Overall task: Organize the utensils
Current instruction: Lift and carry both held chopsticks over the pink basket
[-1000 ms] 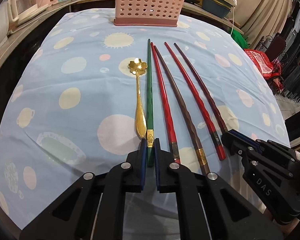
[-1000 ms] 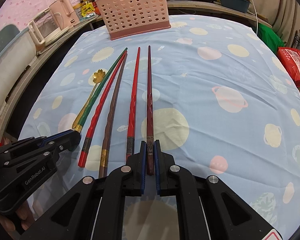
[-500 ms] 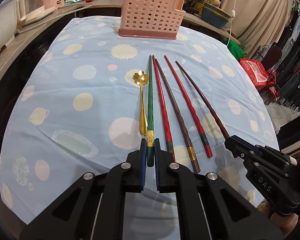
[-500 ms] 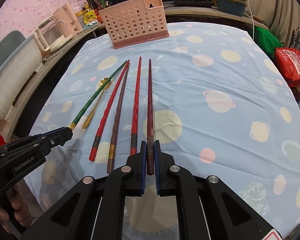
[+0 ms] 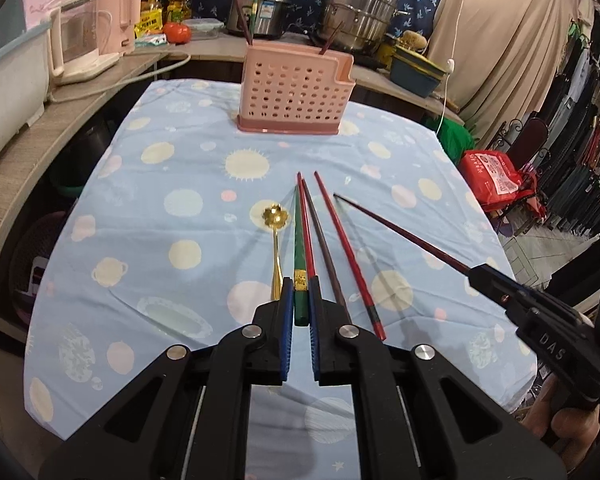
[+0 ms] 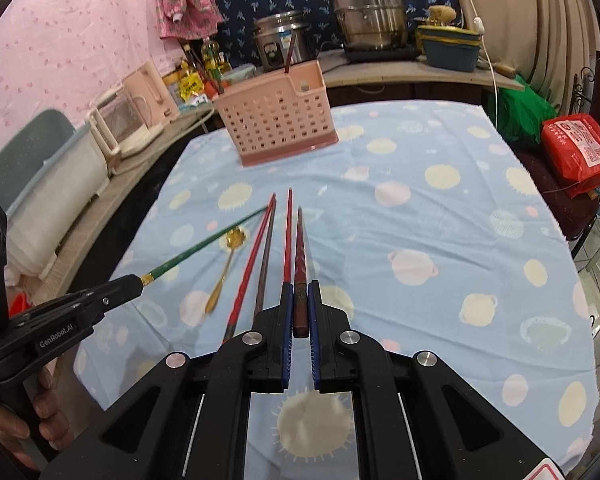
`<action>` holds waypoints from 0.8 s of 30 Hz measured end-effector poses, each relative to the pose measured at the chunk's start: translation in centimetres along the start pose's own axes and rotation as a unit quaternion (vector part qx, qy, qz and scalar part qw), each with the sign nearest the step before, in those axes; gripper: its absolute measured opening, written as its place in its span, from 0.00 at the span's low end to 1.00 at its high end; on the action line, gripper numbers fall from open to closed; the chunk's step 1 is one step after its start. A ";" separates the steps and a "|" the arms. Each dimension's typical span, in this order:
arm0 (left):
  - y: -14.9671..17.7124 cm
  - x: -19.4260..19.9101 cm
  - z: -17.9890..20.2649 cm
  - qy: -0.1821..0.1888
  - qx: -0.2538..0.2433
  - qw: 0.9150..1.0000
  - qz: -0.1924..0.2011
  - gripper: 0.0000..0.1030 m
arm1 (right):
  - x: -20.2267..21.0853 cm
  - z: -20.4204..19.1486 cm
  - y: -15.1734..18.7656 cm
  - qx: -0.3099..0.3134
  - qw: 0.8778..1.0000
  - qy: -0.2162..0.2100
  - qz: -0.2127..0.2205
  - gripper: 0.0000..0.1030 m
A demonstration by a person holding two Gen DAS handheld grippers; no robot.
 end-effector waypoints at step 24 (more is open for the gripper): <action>-8.9 4.0 2.3 -0.007 -0.037 0.996 0.078 0.07 | 5.0 0.0 -9.3 -0.013 0.995 -0.018 0.102 0.07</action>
Point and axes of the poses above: each gripper's, at about its wrist camera, not at the fingertips, and x roughly against the way its jaws point, z to its right, y to its underside, the point moved 7 cm from there along -x, roughly the way its jaws point, and after that the axes turned 9 degrees about y, right-handed, at the moved point
